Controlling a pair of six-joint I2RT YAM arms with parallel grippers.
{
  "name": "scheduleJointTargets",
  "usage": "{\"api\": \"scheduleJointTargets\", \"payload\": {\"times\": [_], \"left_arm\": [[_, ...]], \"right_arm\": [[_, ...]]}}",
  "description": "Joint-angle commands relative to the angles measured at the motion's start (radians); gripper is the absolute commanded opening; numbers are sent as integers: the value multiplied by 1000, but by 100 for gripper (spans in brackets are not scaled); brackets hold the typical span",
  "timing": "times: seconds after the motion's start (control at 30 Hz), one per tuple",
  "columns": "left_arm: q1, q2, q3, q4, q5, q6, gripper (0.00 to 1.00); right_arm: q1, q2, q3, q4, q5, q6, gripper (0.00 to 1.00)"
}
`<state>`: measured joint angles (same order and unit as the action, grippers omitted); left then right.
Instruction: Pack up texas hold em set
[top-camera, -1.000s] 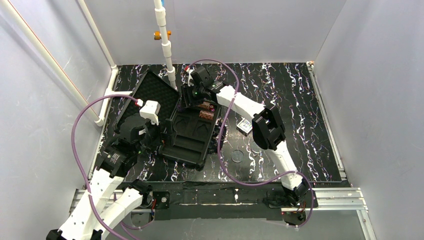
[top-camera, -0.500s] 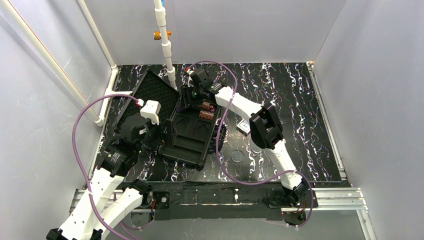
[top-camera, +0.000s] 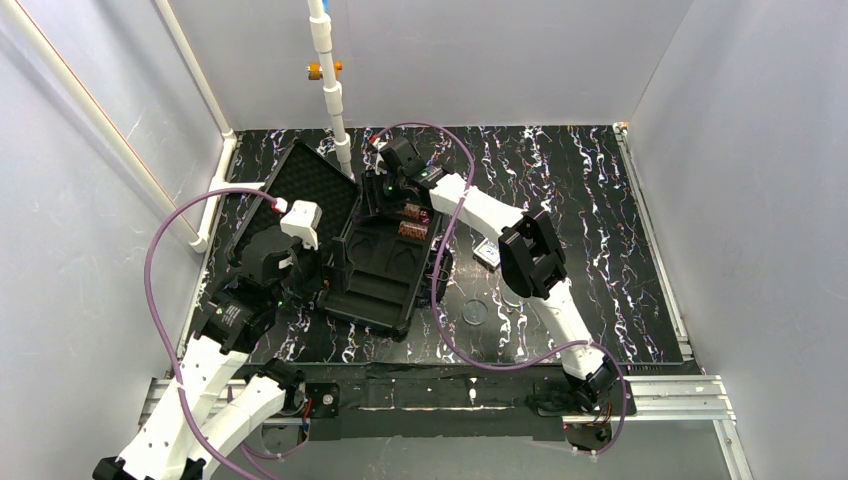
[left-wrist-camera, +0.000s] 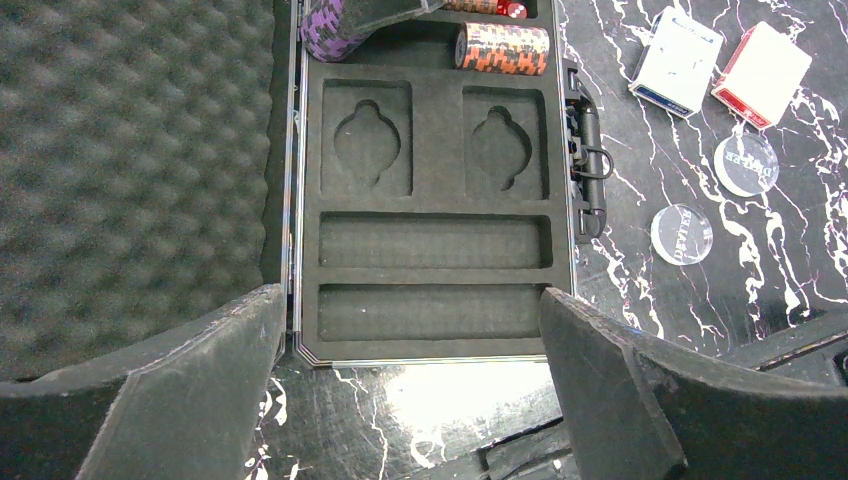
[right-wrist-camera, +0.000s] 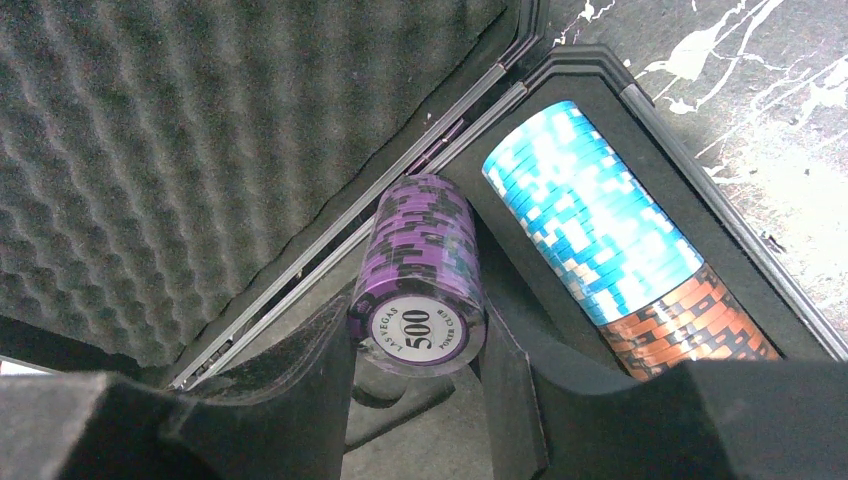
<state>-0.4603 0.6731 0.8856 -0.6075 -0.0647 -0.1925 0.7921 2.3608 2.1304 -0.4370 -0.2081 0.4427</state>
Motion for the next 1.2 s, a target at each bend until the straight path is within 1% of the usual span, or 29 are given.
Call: {"api": "scheduleJointTargets", "payload": {"times": [0.0,0.07,0.43,0.5,0.67,0.93,1.07,1.17], "left_arm": [[-2,0,9,-9,-10,13,99],[-1,-3,9,-8,-12,11,99],[-2,-8,7,-9,-7,10,99],[-1,-9,7,-9,-8,10,99],[-1,-9,8,-10,-8,11,99],[-1,-7,7,-9,-6,10,99],[-2,-6,7,-9,-7,10,99],[-2,-5,9,-9,-7,11,99]], "right_arm": [[9,-41,4,60,11,1,45],[10,-45,1,51,15,-1,49],[9,-87,-3,18,61,-14,63],[9,-95,-3,11,68,-16,68],[10,-119,-9,-3,83,-25,76],[9,-156,-12,-11,103,-39,80],[10,-174,-22,-19,112,-45,80],[10,-190,-43,-18,121,-51,77]]}}
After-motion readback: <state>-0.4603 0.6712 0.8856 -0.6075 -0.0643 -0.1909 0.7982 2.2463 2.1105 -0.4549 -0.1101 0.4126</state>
